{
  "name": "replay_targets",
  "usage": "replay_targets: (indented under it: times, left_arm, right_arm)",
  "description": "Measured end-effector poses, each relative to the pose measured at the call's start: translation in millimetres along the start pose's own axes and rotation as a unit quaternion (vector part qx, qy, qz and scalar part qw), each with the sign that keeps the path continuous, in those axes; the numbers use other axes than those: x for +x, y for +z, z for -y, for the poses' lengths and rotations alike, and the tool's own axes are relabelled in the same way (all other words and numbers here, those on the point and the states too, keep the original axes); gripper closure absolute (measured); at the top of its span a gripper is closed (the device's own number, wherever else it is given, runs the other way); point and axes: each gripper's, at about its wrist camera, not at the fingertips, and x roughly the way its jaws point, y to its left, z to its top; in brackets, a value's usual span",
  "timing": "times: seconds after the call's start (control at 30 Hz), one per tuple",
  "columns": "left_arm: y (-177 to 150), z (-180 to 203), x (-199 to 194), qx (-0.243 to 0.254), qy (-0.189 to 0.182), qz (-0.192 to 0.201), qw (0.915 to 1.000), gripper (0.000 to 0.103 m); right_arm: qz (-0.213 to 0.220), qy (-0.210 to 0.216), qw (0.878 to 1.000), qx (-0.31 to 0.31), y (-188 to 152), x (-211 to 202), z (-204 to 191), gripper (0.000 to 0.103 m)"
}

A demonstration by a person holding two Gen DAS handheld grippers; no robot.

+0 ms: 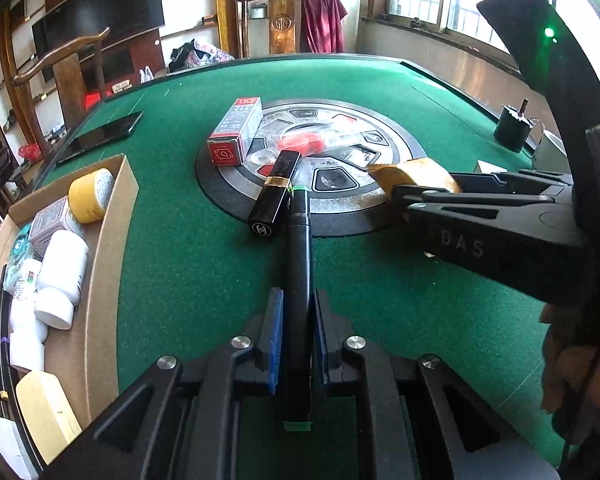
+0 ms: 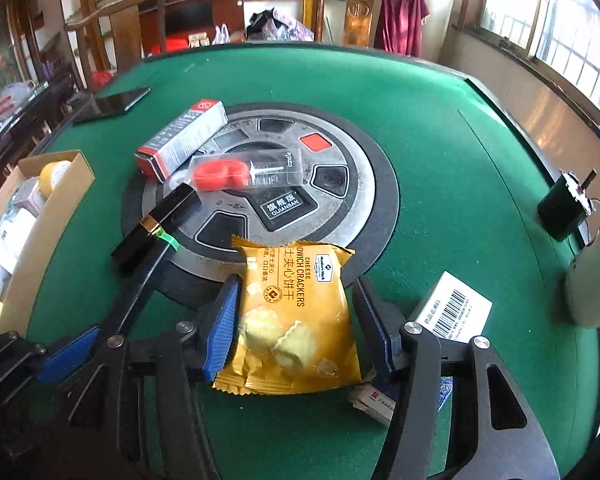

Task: Organize objects
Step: 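Carry the cracker bag and black marker over the tray with both grippers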

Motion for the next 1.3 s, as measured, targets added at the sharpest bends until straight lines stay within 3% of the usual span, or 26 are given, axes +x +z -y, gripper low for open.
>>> replay_targets:
  times: [0.17,0.27,0.47,0.7,1.3]
  left_arm:
    - [0.0,1.4,0.3,0.003,0.004,0.006,1.0,0.089]
    - [0.0,-0.2,-0.1,-0.002,-0.003,0.006,1.0,0.09]
    - [-0.4,-5.1,-4.0,-0.02,-0.013,0.015,0.9996,0.09]
    - [-1.3,-10.8,-18.3,-0.03,-0.016,0.04,0.9986,0.09]
    - [-15.9,-26.4,-67.9,-0.054,-0.009,0.107,0.9928,0.09]
  right_arm:
    - [-0.004,-0.002,1.0,-0.001,0.6,0.5,5.1,0.056]
    - [0.0,-0.019,0.999,-0.038,0.9,5.2,-3.7,0.054]
    - [0.018,0.027,0.999,-0.028,-4.1,-3.3,-2.3,0.059]
    - [0.079,0.045,0.996,-0.022,-7.5,-33.3,-9.3,0.058]
    - [0.093,0.082,0.992,0.005,-28.2,-52.8,-16.0,0.058]
